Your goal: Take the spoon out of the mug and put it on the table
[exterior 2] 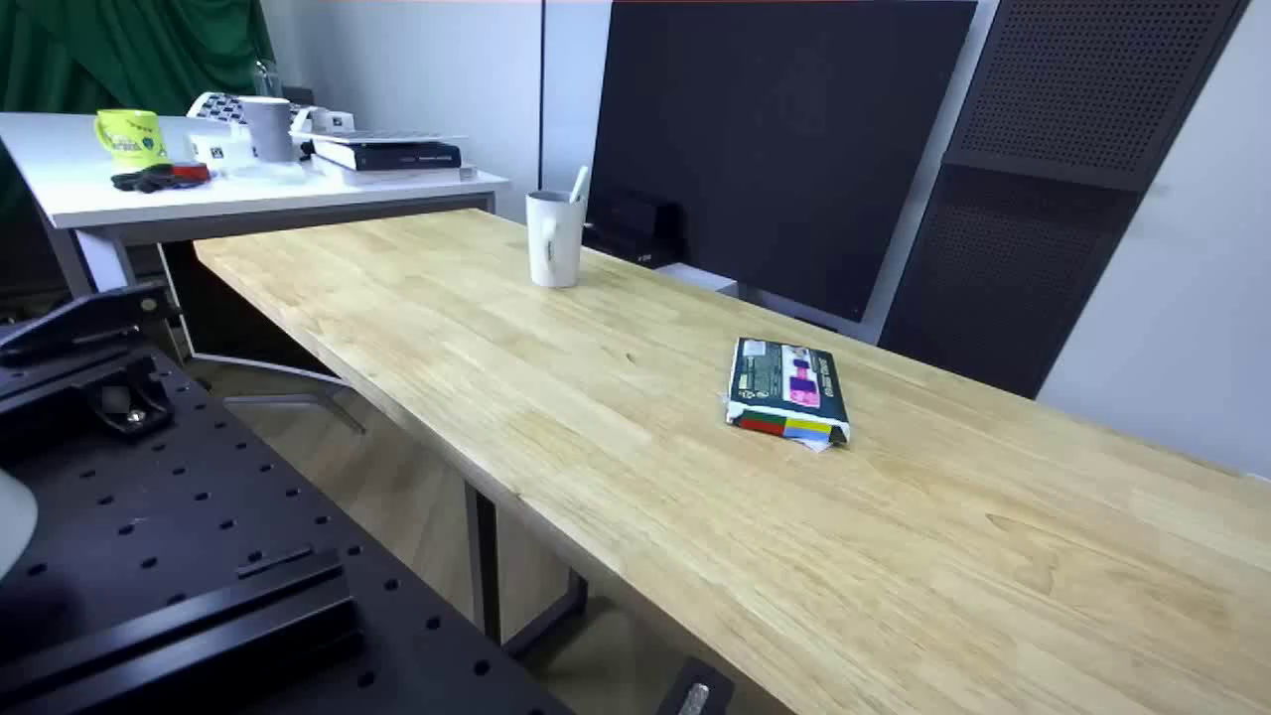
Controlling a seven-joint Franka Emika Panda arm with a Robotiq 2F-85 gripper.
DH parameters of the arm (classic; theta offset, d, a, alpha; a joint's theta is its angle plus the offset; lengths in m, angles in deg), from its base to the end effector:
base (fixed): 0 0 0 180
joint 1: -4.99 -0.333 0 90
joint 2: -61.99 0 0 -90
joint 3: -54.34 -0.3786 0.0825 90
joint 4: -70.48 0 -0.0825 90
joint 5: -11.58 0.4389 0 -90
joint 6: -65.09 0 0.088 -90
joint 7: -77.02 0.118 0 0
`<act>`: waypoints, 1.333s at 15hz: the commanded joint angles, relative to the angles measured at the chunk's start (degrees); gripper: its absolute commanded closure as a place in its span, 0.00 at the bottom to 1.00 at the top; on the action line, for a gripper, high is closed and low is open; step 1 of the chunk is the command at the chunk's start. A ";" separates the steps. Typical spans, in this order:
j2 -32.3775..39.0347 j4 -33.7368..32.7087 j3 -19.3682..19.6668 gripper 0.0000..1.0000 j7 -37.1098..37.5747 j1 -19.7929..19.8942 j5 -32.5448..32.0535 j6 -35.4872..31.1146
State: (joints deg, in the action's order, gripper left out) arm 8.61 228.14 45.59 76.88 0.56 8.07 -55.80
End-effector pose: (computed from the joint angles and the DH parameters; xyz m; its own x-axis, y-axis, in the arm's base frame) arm 0.3027 0.0697 0.5063 0.9345 0.2280 0.2732 0.1828 -0.9663 0.1813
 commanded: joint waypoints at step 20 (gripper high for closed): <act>20.77 -13.56 14.30 0.00 -12.97 -0.03 2.69 1.74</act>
State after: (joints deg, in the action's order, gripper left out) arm 20.18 222.42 56.89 67.57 1.27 8.51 -56.53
